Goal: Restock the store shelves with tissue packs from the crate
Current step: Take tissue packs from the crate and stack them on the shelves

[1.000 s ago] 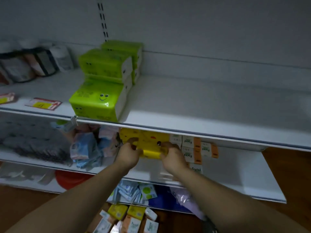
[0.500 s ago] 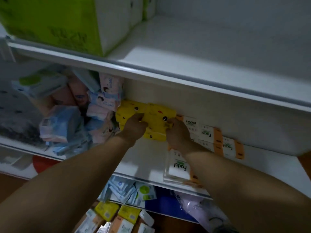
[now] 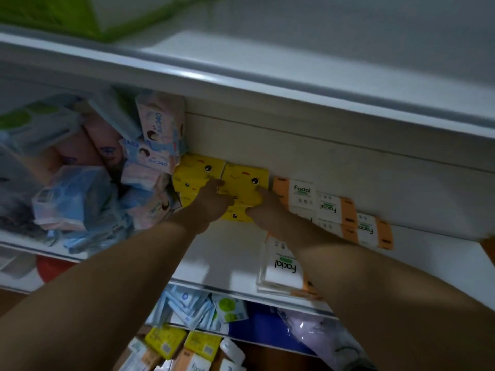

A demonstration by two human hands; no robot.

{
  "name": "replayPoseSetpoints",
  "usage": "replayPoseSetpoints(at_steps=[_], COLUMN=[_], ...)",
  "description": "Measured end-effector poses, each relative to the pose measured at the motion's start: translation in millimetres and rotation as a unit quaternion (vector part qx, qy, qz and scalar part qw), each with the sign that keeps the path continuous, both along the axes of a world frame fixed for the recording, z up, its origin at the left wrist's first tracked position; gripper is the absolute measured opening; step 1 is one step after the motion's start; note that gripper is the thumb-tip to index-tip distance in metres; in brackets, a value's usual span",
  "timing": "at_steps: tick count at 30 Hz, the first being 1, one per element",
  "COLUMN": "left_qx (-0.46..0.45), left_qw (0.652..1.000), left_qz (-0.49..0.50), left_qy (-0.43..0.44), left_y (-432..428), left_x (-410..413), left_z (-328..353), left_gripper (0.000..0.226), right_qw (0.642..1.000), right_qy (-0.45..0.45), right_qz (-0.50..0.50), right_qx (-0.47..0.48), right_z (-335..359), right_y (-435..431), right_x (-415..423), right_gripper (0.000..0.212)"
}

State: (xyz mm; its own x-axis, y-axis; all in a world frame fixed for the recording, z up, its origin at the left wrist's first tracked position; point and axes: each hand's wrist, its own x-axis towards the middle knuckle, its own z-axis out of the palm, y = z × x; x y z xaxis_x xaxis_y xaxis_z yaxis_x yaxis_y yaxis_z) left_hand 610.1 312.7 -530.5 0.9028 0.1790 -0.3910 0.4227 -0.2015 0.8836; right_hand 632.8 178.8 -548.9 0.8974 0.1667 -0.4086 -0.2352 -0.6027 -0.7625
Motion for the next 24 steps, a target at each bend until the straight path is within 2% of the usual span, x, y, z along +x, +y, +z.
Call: replayPoseSetpoints(at_steps=[2,6,10,12,15,18,22,24], left_qx=[0.025,0.172,0.229,0.244,0.242,0.236,0.217,0.222], left_qw=[0.999,0.97,0.939,0.922,0.903,0.887,0.857,0.841], left_qz=[-0.036,-0.166,-0.254,-0.299,-0.351,-0.397,-0.467,-0.493], left_qy=[0.014,0.038,0.036,0.034,0.041,0.027,-0.012,-0.026], left_y=[2.1,7.4,3.3,-3.0,-16.2,-40.6,-86.4,-110.0], left_x=[-14.6,-56.1,-109.3,-139.6,-185.1,-232.1,-292.0,-312.6], left_z=[11.1,46.4,87.4,113.2,150.7,188.6,234.1,249.4], left_gripper=[0.06,0.067,0.071,0.072,0.074,0.075,0.066,0.069], right_qw=[1.0,0.999,0.993,0.993,0.993,0.985,0.979,0.971], right_qy=[-0.009,0.014,0.042,0.038,0.03,0.042,0.039,0.045], right_qz=[-0.006,0.027,0.013,0.008,-0.006,-0.052,-0.064,-0.093], right_qx=[0.007,-0.021,-0.107,-0.114,-0.115,-0.159,-0.191,-0.214], right_z=[21.4,79.0,121.9,145.3,182.2,221.4,267.4,282.2], right_y=[-10.1,-38.2,-60.7,-72.4,-93.0,-116.5,-154.9,-179.6], right_x=[-19.6,-73.0,-138.2,-178.7,-243.6,-308.9,-388.8,-425.0], right_gripper=[0.063,0.046,0.054,0.056,0.045,0.048,0.037,0.04])
